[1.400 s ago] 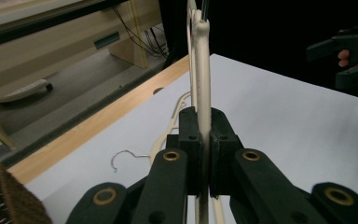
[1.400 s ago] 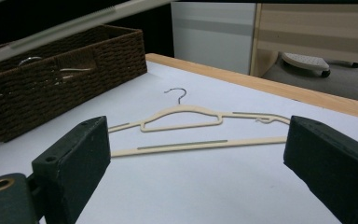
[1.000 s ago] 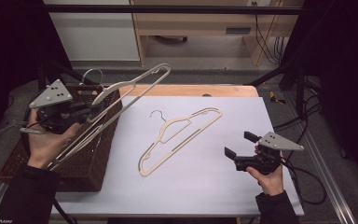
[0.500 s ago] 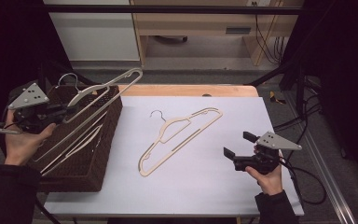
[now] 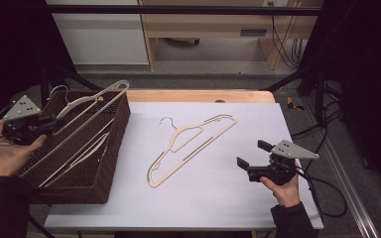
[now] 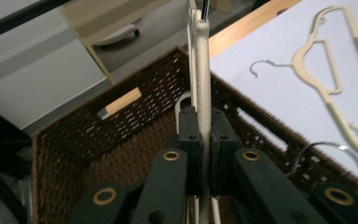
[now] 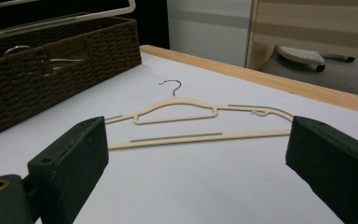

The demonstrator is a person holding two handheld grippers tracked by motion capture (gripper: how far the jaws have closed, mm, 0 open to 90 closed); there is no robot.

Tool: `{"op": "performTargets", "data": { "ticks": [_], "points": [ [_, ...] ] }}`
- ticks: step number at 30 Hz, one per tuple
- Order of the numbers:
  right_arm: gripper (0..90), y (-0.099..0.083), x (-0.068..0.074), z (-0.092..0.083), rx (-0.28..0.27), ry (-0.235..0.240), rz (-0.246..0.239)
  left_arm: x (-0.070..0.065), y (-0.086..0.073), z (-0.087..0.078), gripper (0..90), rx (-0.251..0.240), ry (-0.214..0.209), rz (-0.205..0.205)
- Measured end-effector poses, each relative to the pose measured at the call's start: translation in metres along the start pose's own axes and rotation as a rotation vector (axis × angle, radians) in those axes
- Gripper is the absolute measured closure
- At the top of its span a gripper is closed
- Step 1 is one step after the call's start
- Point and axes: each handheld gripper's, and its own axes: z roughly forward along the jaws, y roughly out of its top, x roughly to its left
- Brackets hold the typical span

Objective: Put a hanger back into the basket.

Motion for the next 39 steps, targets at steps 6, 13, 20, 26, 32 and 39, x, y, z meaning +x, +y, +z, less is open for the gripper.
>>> {"op": "performTargets", "data": {
  "ticks": [6,13,20,26,32,39],
  "points": [
    [6.2,-0.001,-0.002,-0.001,-0.003,0.000,0.008,0.003,-0.018,0.007,86.1,0.047,0.013,-0.016],
    [6.2,-0.001,-0.001,0.001,0.002,0.005,0.009,-0.002,-0.043,0.026,86.1,0.155,0.032,-0.004],
    [6.3,-0.002,-0.001,0.001,0.002,0.003,0.007,-0.008,-0.065,0.044,86.0,0.194,0.030,-0.026],
    [6.3,-0.002,-0.001,0.002,0.008,0.010,0.004,-0.007,-0.078,0.050,82.9,0.300,0.003,-0.080],
    [6.3,-0.003,0.001,0.004,0.010,0.007,0.007,-0.009,-0.075,0.049,72.6,0.305,-0.030,-0.106],
    [6.5,-0.002,0.000,0.001,-0.001,0.007,0.007,-0.026,-0.064,0.042,61.6,0.306,-0.035,-0.105]
  ]
}}
